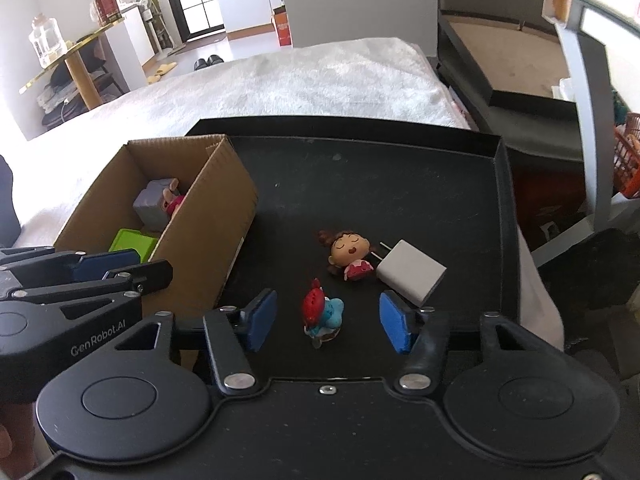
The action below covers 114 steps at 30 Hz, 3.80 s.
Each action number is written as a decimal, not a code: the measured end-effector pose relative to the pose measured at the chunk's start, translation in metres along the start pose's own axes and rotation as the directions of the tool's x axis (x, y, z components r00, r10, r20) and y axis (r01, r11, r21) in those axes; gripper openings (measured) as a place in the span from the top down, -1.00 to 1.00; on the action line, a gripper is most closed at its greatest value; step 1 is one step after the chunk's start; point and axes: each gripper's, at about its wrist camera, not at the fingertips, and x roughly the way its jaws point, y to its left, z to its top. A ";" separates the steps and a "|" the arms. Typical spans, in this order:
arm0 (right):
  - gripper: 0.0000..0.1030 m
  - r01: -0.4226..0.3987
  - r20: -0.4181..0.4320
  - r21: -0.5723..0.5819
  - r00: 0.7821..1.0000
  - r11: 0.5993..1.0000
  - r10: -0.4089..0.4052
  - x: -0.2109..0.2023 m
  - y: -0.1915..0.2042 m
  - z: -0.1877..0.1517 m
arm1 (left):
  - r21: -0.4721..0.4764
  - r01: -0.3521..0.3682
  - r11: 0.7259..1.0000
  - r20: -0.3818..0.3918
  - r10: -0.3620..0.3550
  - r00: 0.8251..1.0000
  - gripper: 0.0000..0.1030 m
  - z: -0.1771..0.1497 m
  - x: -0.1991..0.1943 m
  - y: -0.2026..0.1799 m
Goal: Organize rigid objects
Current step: 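Move the right tool back over the tray toward the blue-red figure, then grasp the blue and red figure with the right gripper and lift it, then carry the blue-red figure into the cardboard box and open the right gripper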
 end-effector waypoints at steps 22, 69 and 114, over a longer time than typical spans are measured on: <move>0.46 -0.019 -0.078 0.020 0.997 1.000 0.021 0.031 -0.004 -0.005 | -0.021 0.030 0.999 -0.011 -0.030 0.999 0.86 0.002 0.008 -0.002; 0.46 0.086 0.071 -0.099 0.994 0.991 -0.079 -0.043 0.060 0.018 | -0.143 -0.011 0.990 0.031 0.016 0.999 -0.03 -0.001 -0.037 0.071; 0.37 0.000 0.041 -0.479 0.999 0.878 0.023 0.039 0.210 0.060 | -0.429 0.031 0.903 0.075 0.002 0.997 0.75 -0.032 -0.008 0.173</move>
